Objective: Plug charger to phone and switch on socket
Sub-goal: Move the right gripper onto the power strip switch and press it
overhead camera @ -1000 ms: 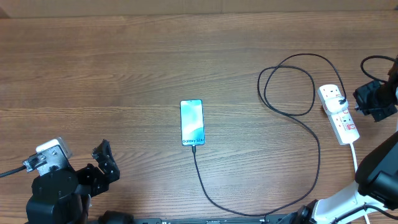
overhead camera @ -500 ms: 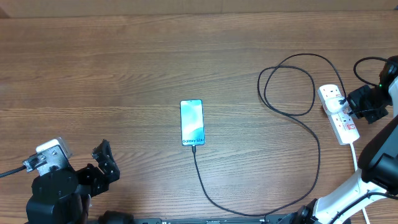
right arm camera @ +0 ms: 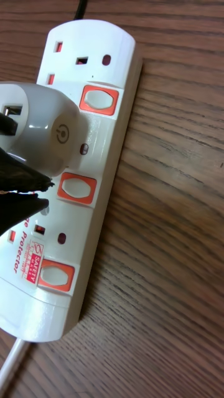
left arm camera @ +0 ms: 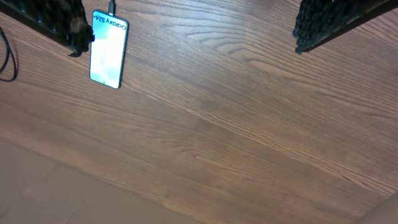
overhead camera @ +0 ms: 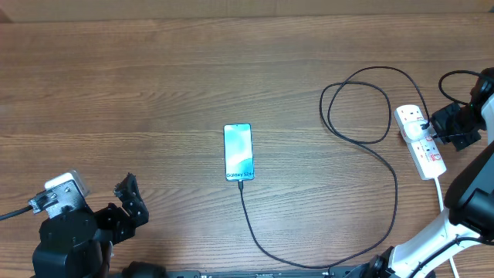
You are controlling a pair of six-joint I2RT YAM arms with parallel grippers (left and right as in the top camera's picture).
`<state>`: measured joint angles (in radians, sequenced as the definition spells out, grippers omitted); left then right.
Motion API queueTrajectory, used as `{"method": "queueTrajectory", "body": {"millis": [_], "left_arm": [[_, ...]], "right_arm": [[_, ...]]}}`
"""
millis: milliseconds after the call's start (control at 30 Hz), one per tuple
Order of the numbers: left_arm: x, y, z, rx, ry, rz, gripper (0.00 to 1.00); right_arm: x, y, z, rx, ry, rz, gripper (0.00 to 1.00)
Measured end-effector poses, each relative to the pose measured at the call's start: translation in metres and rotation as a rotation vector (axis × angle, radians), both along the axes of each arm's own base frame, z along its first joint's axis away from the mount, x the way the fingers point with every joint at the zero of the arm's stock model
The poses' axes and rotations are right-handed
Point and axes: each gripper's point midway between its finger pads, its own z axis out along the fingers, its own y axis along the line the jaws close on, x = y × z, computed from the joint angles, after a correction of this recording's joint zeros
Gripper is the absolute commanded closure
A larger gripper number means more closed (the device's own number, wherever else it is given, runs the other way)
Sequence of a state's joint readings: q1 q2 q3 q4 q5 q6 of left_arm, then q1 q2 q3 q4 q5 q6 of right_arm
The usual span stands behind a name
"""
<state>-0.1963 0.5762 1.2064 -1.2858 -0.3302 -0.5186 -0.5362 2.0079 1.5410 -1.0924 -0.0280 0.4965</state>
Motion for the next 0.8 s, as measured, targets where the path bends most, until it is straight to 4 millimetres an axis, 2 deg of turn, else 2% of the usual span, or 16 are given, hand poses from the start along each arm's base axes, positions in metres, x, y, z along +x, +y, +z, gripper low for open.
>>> {"method": "queueTrajectory", "body": {"millis": [800], "left_arm": [[0.0,0.0,0.0,0.0,0.001,0.0,0.0]], "right_arm": [[0.003,0.01,-0.004,0.005,0.019,-0.013,0.96]]}}
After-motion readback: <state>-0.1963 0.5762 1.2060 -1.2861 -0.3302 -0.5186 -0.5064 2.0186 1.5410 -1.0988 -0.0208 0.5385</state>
